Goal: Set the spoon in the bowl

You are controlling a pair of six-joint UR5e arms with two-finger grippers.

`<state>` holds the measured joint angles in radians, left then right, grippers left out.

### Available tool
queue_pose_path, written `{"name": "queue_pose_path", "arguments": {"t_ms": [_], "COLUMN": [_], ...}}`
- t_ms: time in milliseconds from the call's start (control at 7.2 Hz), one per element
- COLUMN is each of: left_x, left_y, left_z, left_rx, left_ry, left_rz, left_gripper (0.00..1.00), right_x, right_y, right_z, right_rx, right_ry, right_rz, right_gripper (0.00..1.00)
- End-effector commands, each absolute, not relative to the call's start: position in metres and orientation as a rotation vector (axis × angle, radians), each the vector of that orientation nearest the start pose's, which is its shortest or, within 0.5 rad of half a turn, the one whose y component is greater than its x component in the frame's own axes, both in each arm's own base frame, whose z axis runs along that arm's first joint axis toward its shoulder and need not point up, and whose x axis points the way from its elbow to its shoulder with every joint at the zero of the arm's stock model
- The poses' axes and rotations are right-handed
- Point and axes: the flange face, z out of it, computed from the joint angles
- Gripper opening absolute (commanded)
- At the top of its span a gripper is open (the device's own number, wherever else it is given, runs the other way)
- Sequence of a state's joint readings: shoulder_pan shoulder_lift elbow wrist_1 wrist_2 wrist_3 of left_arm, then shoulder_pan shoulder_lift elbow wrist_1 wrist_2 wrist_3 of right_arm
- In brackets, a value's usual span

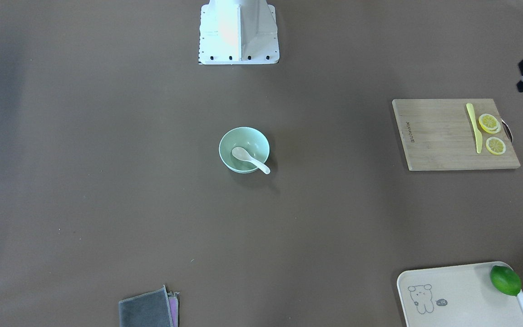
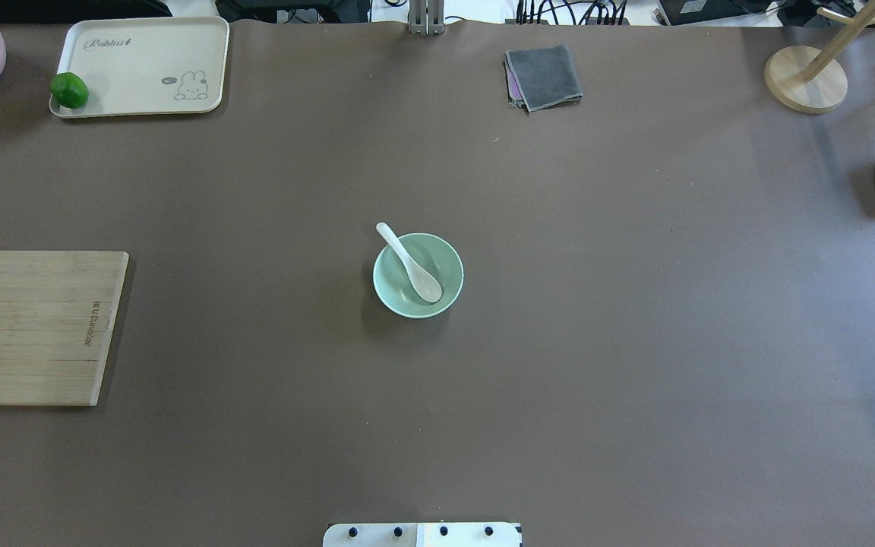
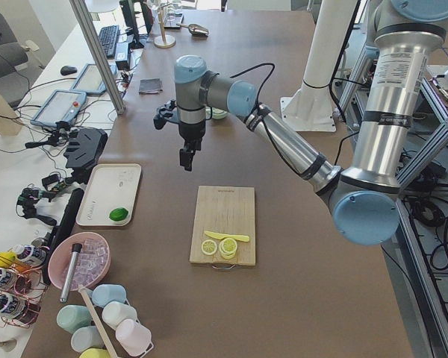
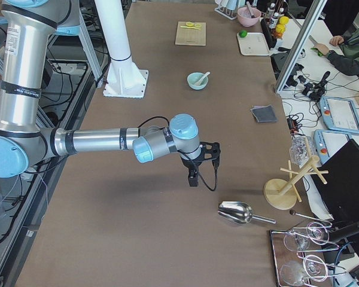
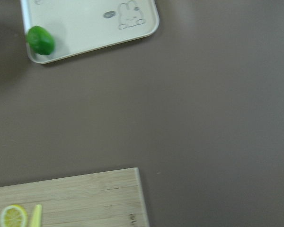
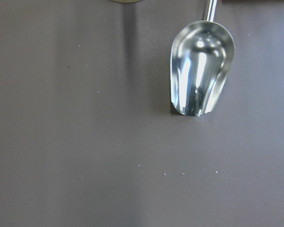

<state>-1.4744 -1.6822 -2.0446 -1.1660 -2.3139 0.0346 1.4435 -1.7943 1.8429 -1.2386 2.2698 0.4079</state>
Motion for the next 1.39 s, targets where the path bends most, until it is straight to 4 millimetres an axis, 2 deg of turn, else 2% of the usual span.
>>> {"name": "queue_pose_path", "arguments": {"t_ms": [0, 139, 278, 417, 694, 833, 972, 1250], "left_x": [-0.093, -0.098, -0.097, -0.101, -0.099, -0.098, -0.097, -0.097], "left_y": [-0.465, -0.453, -0.436, -0.417, -0.413, -0.396, -0.381, -0.384], "left_z": [0.519, 0.534, 0.552, 0.574, 0.588, 0.606, 0.613, 0.605], "left_rx": [0.121, 0.138, 0.099, 0.065, 0.037, 0.022, 0.051, 0.087], "left_ry": [0.78, 0.776, 0.779, 0.779, 0.79, 0.79, 0.792, 0.787], "left_rz": [0.184, 0.172, 0.153, 0.13, 0.106, 0.101, 0.11, 0.129], "left_gripper": [0.98, 0.98, 0.98, 0.98, 0.98, 0.98, 0.98, 0.98], "right_x": [0.025, 0.048, 0.073, 0.096, 0.097, 0.097, 0.098, 0.097], "right_y": [-0.419, -0.413, -0.404, -0.398, -0.394, -0.39, -0.386, -0.387], "right_z": [0.609, 0.615, 0.63, 0.628, 0.602, 0.593, 0.596, 0.597], "right_rx": [0.157, 0.185, 0.195, 0.181, 0.12, 0.086, 0.079, 0.078], "right_ry": [-0.744, -0.764, -0.798, -0.831, -0.84, -0.84, -0.836, -0.837], "right_rz": [0.153, 0.102, 0.064, 0.073, 0.078, 0.094, 0.1, 0.097], "right_gripper": [1.0, 1.0, 1.0, 1.0, 1.0, 1.0, 1.0, 1.0]}}
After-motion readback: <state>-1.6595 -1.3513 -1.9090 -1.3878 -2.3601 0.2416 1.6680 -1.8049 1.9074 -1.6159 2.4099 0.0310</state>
